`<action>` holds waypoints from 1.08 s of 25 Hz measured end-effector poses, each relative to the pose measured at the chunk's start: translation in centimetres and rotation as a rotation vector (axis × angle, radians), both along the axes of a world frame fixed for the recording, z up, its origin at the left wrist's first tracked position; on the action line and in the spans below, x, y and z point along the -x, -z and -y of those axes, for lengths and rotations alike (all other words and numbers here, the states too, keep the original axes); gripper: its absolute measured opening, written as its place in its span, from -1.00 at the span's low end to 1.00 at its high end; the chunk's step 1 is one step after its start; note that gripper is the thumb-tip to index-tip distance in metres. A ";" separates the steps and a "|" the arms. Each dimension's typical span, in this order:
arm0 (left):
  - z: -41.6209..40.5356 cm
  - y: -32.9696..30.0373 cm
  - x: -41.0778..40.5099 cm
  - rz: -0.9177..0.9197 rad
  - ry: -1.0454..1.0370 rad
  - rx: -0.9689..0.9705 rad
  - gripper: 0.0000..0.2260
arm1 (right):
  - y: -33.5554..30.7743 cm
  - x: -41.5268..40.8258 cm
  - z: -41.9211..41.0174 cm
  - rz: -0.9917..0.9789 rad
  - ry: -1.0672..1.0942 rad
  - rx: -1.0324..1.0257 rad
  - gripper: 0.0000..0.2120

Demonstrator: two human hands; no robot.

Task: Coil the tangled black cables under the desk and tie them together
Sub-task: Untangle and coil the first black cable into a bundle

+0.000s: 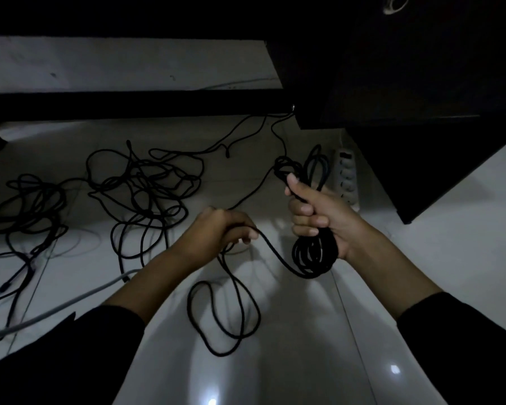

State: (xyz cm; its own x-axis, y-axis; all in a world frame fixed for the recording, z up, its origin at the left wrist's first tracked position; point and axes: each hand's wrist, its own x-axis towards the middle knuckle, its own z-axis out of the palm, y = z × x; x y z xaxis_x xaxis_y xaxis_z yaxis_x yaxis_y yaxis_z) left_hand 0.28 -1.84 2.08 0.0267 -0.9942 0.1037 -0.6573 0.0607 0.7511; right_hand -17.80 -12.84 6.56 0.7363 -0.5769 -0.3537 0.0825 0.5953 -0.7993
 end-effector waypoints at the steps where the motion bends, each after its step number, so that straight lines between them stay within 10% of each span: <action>1: 0.2 -0.6 0.3 -0.057 -0.027 -0.007 -0.88 | -0.1 -0.1 -0.2 -0.036 -0.008 0.057 -0.78; 7: 1.2 -2.9 1.2 -0.309 -0.104 -0.049 -0.68 | -0.1 -0.8 -1.4 -0.202 0.006 0.428 -0.78; 18: 2.0 -5.4 2.2 0.185 -0.071 -0.093 -0.82 | -0.1 -1.3 -2.1 -0.444 -0.033 0.644 -0.68; 27: 2.2 -5.7 1.4 0.121 -0.177 -0.121 -0.80 | 0.3 -1.4 -2.5 -0.522 0.011 0.860 -0.73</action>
